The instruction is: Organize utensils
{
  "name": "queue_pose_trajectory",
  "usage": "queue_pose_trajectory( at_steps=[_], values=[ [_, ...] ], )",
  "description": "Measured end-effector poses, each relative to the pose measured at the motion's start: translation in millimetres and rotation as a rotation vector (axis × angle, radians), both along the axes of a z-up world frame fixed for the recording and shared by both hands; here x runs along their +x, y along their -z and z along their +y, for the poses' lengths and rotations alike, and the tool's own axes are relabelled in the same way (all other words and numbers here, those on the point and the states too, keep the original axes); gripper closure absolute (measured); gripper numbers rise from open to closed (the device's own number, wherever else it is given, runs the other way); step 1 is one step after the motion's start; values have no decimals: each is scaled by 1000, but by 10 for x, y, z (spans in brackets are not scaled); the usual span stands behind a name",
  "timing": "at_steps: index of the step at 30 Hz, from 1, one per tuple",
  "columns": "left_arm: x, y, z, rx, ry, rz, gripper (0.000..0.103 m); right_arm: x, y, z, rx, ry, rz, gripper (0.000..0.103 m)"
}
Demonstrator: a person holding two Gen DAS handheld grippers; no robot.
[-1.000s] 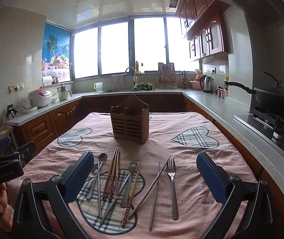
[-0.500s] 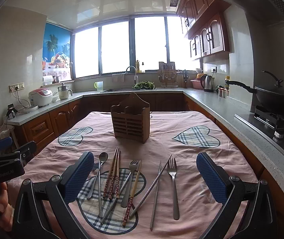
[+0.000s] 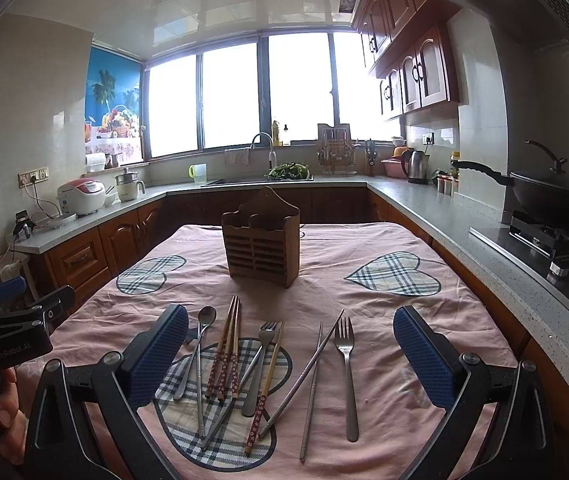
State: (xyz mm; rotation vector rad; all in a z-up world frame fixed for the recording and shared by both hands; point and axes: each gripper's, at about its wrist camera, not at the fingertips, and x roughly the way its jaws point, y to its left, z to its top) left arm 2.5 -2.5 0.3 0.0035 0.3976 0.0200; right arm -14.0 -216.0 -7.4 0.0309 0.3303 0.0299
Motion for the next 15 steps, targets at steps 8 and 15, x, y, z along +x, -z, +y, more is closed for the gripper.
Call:
queue_pose_trajectory(
  at_steps=[8, 15],
  values=[
    [74, 51, -18, 4, 6, 18, 0, 28, 44, -27, 11, -2, 11, 0],
    [210, 117, -23, -18, 36, 68, 0, 139, 114, -111, 66, -36, 56, 0]
  ],
)
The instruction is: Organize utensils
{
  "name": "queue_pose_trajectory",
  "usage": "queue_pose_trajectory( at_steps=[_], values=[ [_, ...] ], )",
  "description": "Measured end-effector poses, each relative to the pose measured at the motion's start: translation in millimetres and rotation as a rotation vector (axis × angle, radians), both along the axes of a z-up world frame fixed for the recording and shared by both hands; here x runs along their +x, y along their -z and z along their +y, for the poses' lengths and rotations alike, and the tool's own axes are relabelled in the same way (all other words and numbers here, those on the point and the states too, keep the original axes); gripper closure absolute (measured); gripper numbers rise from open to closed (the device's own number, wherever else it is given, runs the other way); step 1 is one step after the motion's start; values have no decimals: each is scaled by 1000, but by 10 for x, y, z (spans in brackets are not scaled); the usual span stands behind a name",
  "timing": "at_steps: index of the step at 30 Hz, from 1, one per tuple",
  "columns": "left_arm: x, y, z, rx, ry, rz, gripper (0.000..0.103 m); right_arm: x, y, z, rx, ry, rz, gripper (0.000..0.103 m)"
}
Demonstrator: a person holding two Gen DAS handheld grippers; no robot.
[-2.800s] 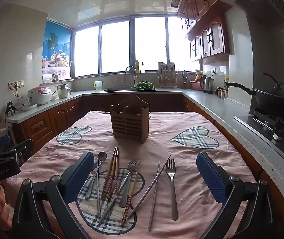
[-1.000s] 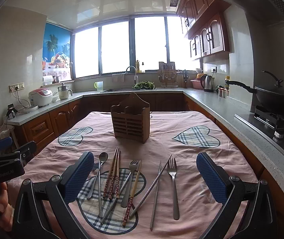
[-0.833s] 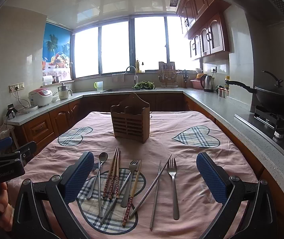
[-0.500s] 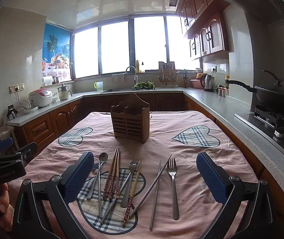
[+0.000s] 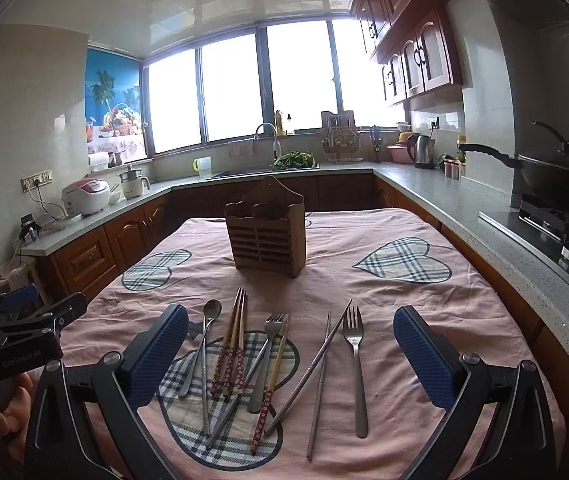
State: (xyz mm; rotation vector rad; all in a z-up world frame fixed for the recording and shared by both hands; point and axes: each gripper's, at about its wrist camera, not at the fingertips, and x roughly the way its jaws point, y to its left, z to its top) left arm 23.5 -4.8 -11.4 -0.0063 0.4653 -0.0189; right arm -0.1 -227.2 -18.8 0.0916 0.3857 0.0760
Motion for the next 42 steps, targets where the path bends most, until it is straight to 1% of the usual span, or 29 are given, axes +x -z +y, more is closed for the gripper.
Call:
queue_pose_trajectory(
  at_steps=[9, 11, 13, 14, 16, 18, 19, 20, 21, 23, 25, 27, 30, 35, 38, 40, 42],
  values=[
    [447, 184, -6, -22, 33, 107, 0, 317, 142, -118, 49, -31, 92, 1],
    [570, 227, -39, -16, 42, 128, 0, 436, 189, -148, 60, -36, 124, 7],
    [677, 262, -72, -13, 60, 149, 3, 554, 254, -180, 72, -41, 158, 16],
    [724, 286, -90, -13, 69, 162, 5, 609, 287, -196, 78, -42, 173, 19],
    [818, 356, -130, -13, 87, 194, 9, 720, 362, -222, 85, -42, 206, 29],
    [899, 442, -166, -12, 101, 229, 12, 826, 442, -258, 104, -46, 242, 35],
    [937, 487, -182, -12, 109, 246, 16, 876, 484, -276, 110, -45, 258, 40],
    [982, 531, -201, -12, 115, 264, 20, 921, 523, -295, 116, -43, 273, 43],
    [1023, 570, -214, -12, 120, 280, 21, 959, 558, -316, 122, -41, 286, 46],
    [1109, 632, -245, -13, 130, 309, 25, 1031, 612, -363, 138, -36, 309, 48],
    [1195, 672, -276, -11, 138, 324, 25, 1106, 657, -402, 148, -31, 329, 52],
    [1282, 699, -318, -5, 146, 339, 25, 1189, 700, -441, 168, -29, 351, 53],
    [1393, 751, -377, 5, 159, 362, 28, 1320, 761, -484, 178, -20, 376, 58],
    [1594, 910, -436, -3, 192, 428, 44, 1538, 874, -536, 190, 0, 424, 64],
    [1704, 997, -455, -13, 207, 465, 51, 1687, 951, -574, 199, 7, 457, 66],
    [1765, 1046, -462, -20, 215, 490, 54, 1776, 1012, -604, 213, 11, 487, 69],
    [1810, 1080, -469, -30, 226, 508, 54, 1852, 1071, -625, 239, 6, 510, 71]
  ],
)
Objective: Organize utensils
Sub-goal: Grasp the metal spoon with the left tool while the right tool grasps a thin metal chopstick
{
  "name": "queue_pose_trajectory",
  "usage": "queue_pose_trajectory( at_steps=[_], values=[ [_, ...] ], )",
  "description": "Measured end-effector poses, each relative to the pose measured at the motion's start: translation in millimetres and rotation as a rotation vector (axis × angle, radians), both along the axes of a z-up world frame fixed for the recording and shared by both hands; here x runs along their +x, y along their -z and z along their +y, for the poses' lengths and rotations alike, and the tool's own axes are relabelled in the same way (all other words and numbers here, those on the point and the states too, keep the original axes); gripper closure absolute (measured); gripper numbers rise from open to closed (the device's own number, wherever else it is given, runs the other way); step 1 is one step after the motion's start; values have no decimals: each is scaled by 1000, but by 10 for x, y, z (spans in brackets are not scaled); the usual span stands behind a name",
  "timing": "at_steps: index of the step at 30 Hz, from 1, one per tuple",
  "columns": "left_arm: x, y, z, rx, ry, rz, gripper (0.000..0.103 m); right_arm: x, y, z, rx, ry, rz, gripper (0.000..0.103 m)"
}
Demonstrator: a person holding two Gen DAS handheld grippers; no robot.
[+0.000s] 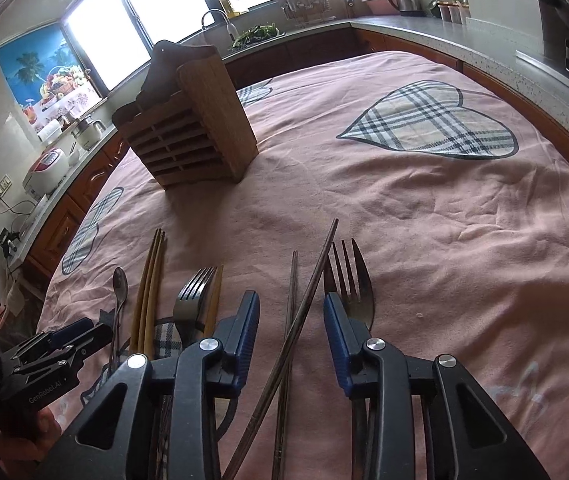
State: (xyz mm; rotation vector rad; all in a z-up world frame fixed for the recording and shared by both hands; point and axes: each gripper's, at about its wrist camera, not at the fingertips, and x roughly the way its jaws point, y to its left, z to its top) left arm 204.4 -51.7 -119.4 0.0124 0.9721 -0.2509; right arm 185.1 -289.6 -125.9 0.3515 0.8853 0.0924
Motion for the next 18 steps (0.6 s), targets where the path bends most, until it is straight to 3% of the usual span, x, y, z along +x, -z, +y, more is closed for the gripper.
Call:
queue_pose_trajectory(
  at_steps=[5, 6, 7, 10, 18],
  values=[
    [100, 16, -65, 20, 23, 13, 62, 115, 74, -25, 40, -4, 19, 79],
    [125, 22, -80, 28, 27, 14, 66, 130, 77, -27, 40, -5, 20, 87],
    [140, 25, -95, 37, 30, 14, 74, 140, 81, -34, 50, -8, 22, 93],
    [178, 35, -115, 45, 47, 16, 92, 147, 56, -13, 60, -22, 9, 94],
    [69, -99, 55, -28, 59, -2, 97, 57, -163, 49, 77, -59, -57, 98]
  ],
)
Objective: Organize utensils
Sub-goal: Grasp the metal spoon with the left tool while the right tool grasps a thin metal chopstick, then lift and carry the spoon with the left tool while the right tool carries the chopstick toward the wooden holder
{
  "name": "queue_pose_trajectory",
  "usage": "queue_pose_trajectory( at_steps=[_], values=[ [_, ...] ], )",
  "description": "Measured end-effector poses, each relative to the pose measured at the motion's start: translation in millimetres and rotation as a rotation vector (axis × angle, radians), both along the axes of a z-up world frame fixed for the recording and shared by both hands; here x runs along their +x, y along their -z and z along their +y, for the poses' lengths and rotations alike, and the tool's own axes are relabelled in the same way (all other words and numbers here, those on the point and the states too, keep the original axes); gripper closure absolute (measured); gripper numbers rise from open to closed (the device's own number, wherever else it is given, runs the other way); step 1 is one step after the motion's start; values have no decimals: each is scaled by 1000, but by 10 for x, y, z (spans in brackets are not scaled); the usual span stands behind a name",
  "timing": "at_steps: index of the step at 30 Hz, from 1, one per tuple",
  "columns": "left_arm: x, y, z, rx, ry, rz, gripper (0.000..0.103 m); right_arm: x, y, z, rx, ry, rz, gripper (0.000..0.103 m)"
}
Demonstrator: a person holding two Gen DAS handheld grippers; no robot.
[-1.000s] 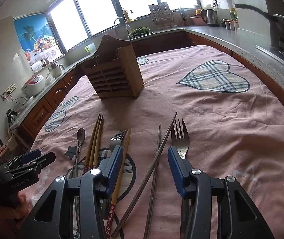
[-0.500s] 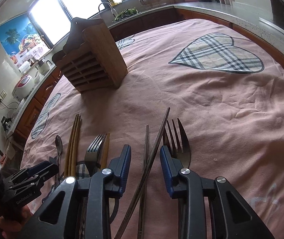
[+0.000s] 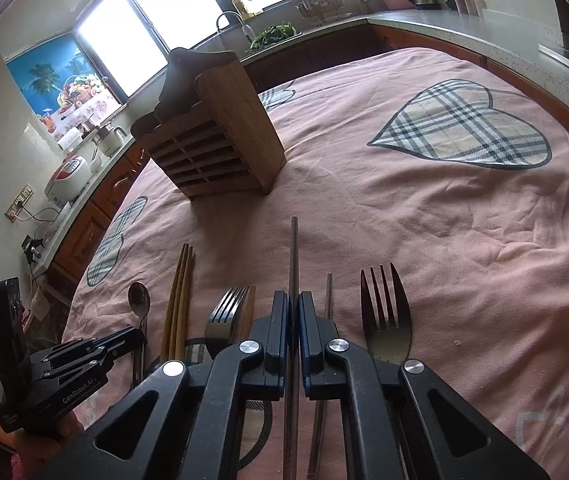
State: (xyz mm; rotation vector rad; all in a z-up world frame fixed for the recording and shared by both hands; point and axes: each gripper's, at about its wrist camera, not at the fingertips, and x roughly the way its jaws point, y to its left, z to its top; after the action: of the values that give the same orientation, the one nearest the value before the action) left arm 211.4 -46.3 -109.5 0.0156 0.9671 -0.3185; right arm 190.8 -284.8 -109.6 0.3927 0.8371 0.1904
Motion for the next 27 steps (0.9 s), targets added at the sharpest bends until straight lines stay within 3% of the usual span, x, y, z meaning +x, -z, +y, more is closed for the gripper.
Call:
queue_pose_trajectory(
  at_steps=[15, 27],
  values=[
    [-301, -539, 339, -112, -37, -133, 99, -157, -422, 157, 0, -29, -92, 98],
    [-320, -857, 475, -165, -59, -223, 100, -210, -836, 309, -17, -62, -186, 98]
  ],
)
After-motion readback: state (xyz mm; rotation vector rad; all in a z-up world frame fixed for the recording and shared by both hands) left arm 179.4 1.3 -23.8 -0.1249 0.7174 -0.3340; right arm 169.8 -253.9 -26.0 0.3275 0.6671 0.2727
